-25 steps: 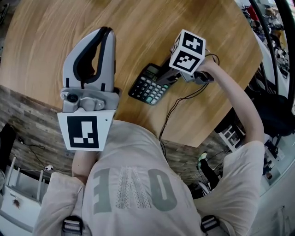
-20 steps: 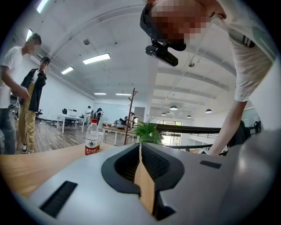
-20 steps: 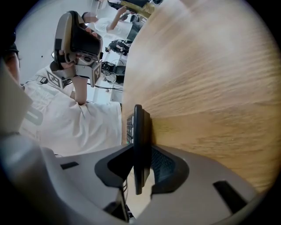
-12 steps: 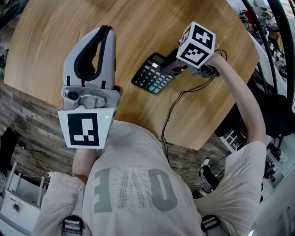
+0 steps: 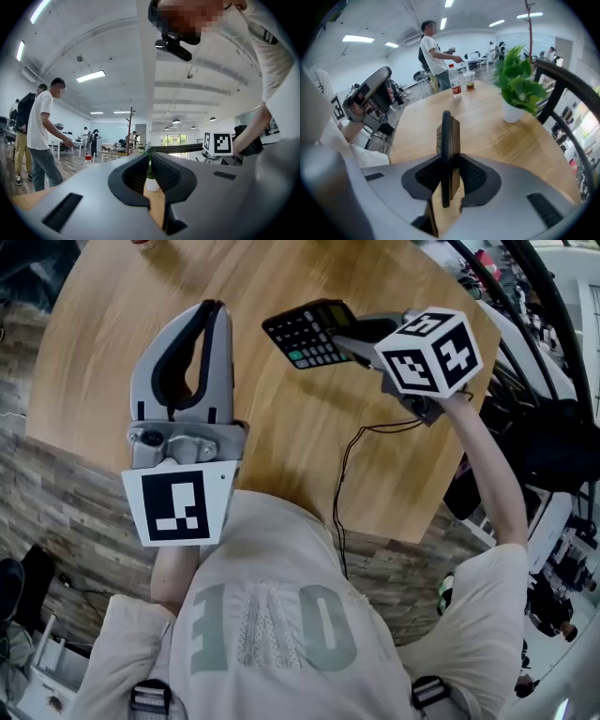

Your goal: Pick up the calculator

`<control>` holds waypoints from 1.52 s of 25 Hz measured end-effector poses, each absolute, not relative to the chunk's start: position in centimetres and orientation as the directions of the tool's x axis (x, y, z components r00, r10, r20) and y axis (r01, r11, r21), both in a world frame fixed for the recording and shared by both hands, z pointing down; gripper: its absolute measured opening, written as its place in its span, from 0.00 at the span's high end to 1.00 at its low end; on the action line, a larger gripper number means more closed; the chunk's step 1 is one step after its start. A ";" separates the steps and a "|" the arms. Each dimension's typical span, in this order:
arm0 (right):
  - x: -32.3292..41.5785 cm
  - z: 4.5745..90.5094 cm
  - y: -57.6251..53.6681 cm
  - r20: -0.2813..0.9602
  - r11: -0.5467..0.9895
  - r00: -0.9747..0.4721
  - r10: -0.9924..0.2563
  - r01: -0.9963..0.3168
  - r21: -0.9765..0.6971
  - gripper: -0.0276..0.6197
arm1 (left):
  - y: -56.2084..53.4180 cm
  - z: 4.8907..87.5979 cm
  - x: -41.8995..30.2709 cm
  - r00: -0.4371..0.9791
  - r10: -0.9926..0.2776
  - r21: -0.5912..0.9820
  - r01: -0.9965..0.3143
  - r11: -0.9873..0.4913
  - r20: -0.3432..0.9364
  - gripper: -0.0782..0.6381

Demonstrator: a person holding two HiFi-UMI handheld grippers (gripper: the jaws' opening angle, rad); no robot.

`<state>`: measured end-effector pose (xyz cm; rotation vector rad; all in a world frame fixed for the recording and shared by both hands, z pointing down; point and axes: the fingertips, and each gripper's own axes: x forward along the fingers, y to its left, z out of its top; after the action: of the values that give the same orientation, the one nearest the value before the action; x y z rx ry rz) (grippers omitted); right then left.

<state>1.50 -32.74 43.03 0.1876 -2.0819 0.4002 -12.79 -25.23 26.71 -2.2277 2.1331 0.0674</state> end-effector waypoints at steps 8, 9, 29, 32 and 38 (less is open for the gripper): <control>4.7 32.1 -32.4 0.591 0.793 -0.672 -0.446 -0.603 -0.088 0.79 | -23.0 21.7 -10.0 0.104 -0.981 -0.062 -0.994 -0.094 -0.165 0.86; 5.2 30.6 -31.8 0.540 0.770 -0.680 -0.495 -0.631 -0.089 0.79 | -22.6 21.1 -9.5 0.112 -0.978 -0.068 -0.992 -0.101 -0.178 0.86; 11.2 20.2 -18.4 -0.053 0.438 -0.435 -0.899 -0.884 -0.164 0.79 | -17.0 15.5 -5.2 0.232 -0.920 -0.162 -0.969 -0.188 -0.316 0.86; 11.2 20.3 -18.3 -0.053 0.435 -0.432 -0.900 -0.884 -0.173 0.79 | -16.9 15.4 -5.2 0.231 -0.918 -0.163 -0.969 -0.187 -0.322 0.86; 11.0 19.8 -17.7 -0.066 0.442 -0.437 -0.897 -0.884 -0.150 0.79 | -16.5 15.3 -5.2 0.229 -0.918 -0.166 -0.969 -0.183 -0.325 0.86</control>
<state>11.01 -17.68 19.79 1.7279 -2.7805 0.1523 -5.18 -16.51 15.31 -2.1754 1.7515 0.2152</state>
